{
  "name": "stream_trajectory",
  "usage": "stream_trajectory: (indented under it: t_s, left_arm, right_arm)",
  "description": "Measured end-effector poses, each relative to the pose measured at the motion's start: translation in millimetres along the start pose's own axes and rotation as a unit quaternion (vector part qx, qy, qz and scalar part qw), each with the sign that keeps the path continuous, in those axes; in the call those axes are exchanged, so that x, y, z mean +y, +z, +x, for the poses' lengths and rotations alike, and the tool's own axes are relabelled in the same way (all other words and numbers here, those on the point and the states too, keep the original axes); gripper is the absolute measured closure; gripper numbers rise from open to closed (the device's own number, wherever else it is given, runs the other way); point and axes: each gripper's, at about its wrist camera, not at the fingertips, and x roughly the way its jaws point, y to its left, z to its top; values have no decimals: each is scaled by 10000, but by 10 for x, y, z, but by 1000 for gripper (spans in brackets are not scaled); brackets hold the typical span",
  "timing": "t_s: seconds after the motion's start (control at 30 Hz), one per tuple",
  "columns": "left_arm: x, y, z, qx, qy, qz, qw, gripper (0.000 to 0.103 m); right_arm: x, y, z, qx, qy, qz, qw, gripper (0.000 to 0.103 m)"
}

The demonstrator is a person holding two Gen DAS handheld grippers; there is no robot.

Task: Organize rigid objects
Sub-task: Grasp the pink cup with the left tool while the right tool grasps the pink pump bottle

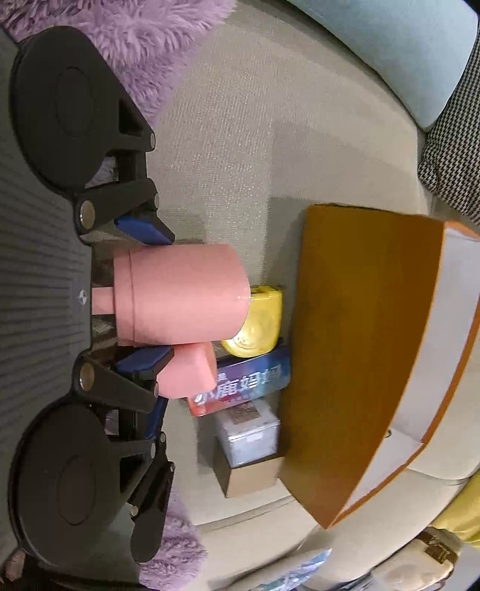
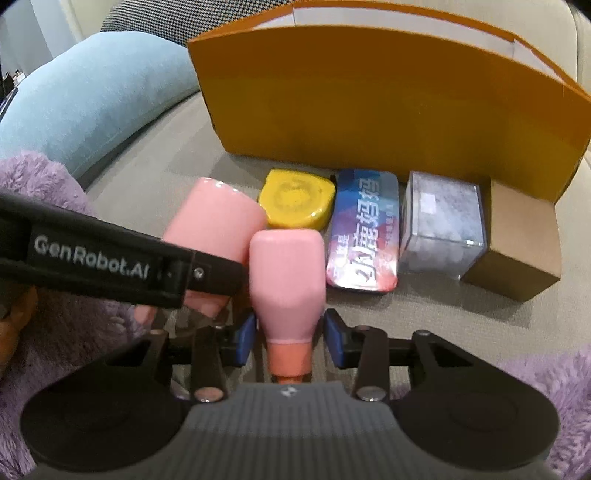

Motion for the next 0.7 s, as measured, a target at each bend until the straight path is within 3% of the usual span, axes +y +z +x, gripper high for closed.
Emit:
stream_trajectory:
  t_s: [0.4, 0.6, 0.7]
  left_arm:
    - [2, 31, -139, 19, -55, -14, 10000, 35]
    - [-93, 23, -341, 191, 147, 368, 9990, 36]
    - [-194, -27, -339, 390, 318, 785, 9956, 37]
  right_arm:
    - [-3, 36, -34, -99, 49, 60, 9999, 60]
    - [-28, 24, -326, -250, 4, 134, 9996, 61]
    - [-70, -35, -446, -284, -50, 266, 9992, 61]
